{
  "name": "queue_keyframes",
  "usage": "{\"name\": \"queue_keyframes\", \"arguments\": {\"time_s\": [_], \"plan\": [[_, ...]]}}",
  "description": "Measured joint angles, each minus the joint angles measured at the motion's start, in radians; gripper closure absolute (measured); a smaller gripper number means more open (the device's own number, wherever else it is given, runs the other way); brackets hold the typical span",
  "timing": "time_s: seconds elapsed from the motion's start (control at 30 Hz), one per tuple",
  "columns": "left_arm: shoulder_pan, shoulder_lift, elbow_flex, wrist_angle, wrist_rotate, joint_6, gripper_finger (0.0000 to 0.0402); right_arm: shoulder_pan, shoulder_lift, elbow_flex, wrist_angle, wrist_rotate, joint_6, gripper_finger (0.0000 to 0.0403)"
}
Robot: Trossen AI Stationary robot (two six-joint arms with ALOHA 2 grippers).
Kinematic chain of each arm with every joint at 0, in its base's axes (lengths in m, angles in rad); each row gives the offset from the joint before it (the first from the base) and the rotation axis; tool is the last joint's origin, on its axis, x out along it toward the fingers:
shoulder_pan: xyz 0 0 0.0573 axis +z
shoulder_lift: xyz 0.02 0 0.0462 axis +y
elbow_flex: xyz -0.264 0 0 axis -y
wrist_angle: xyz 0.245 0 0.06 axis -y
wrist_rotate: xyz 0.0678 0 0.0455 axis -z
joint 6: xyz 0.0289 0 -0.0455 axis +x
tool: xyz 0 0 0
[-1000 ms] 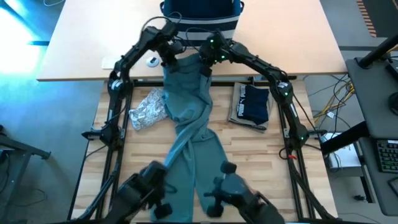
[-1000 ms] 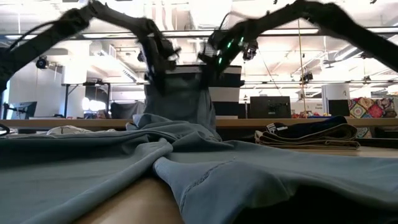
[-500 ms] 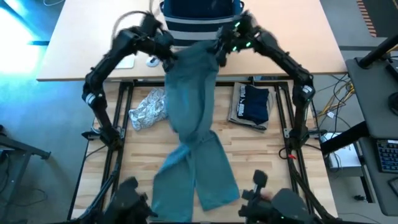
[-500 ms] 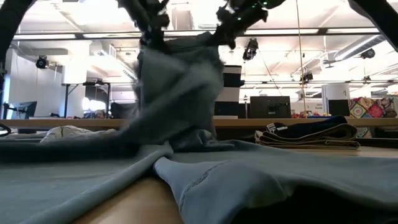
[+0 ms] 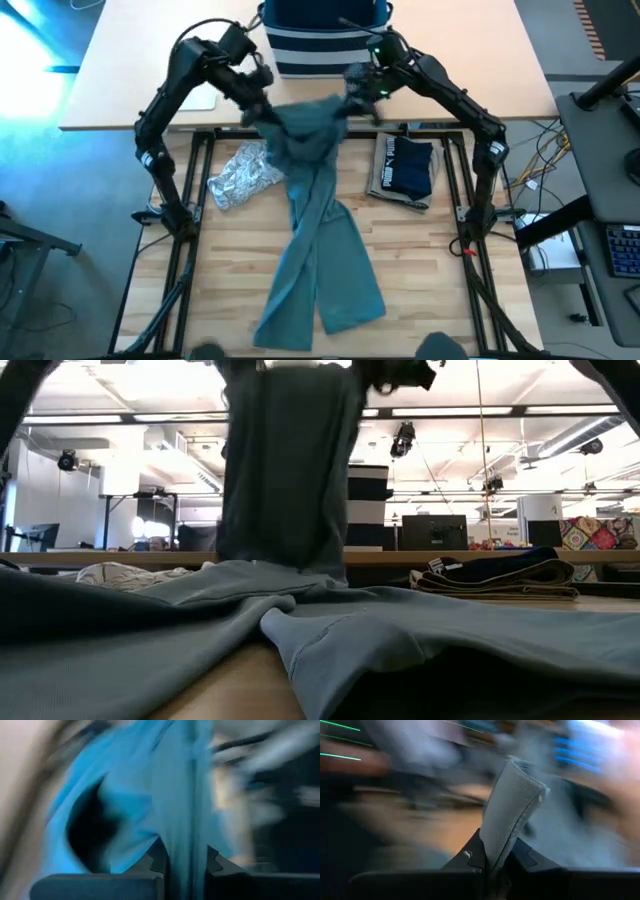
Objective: Fold Laundry from Bin
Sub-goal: Fold the blue pants
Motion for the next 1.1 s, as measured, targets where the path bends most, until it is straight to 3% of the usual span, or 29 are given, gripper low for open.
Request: {"name": "queue_keyframes", "arguments": {"time_s": [0.03,0.07,0.1,0.13,0.23,0.27,0.33,0.5,0.6,0.73,0.87,0.93,1.1], "plan": [[-0.038,-0.028,-0.008,0.026,0.130,0.039,0.0384,-0.001,-0.007,0.000,-0.009,-0.219,-0.019,0.0380],[-0.085,-0.056,-0.021,0.047,0.234,0.105,0.0384,0.007,-0.013,0.001,-0.016,-0.353,-0.059,0.0380],[-0.137,-0.078,-0.033,0.053,0.277,0.193,0.0384,0.019,-0.020,0.002,-0.044,-0.368,-0.093,0.0380],[-0.182,-0.094,-0.054,0.046,0.258,0.246,0.0384,0.028,-0.032,0.001,-0.081,-0.291,-0.121,0.0380],[-0.213,-0.121,-0.134,0.134,0.002,0.146,0.0384,0.029,-0.047,-0.006,-0.127,0.234,-0.163,0.0380],[-0.196,-0.119,-0.157,0.180,-0.028,0.123,0.0384,0.023,-0.042,-0.014,-0.102,0.365,-0.161,0.0380],[-0.144,-0.109,-0.209,0.190,-0.053,0.083,0.0384,0.024,-0.025,-0.038,-0.095,0.503,-0.120,0.0380],[0.006,-0.084,-0.297,0.227,-0.385,0.010,0.0384,0.027,0.024,-0.083,0.006,0.579,-0.074,0.0380],[0.078,-0.049,-0.340,0.280,-0.479,-0.025,0.0384,0.032,0.045,-0.094,0.084,0.683,-0.082,0.0380],[0.127,-0.014,-0.343,0.374,-0.515,-0.024,0.0384,0.032,0.071,-0.098,0.215,0.892,-0.086,0.0380],[0.130,0.020,-0.268,0.484,-0.560,0.013,0.0384,0.021,0.095,-0.098,0.366,1.024,-0.116,0.0380],[0.134,0.046,-0.208,0.479,-0.545,0.049,0.0384,0.018,0.101,-0.097,0.394,1.038,-0.119,0.0380],[0.107,0.067,-0.068,0.215,-0.329,0.070,0.0384,0.035,0.080,-0.096,0.278,0.972,-0.050,0.0380]]}}
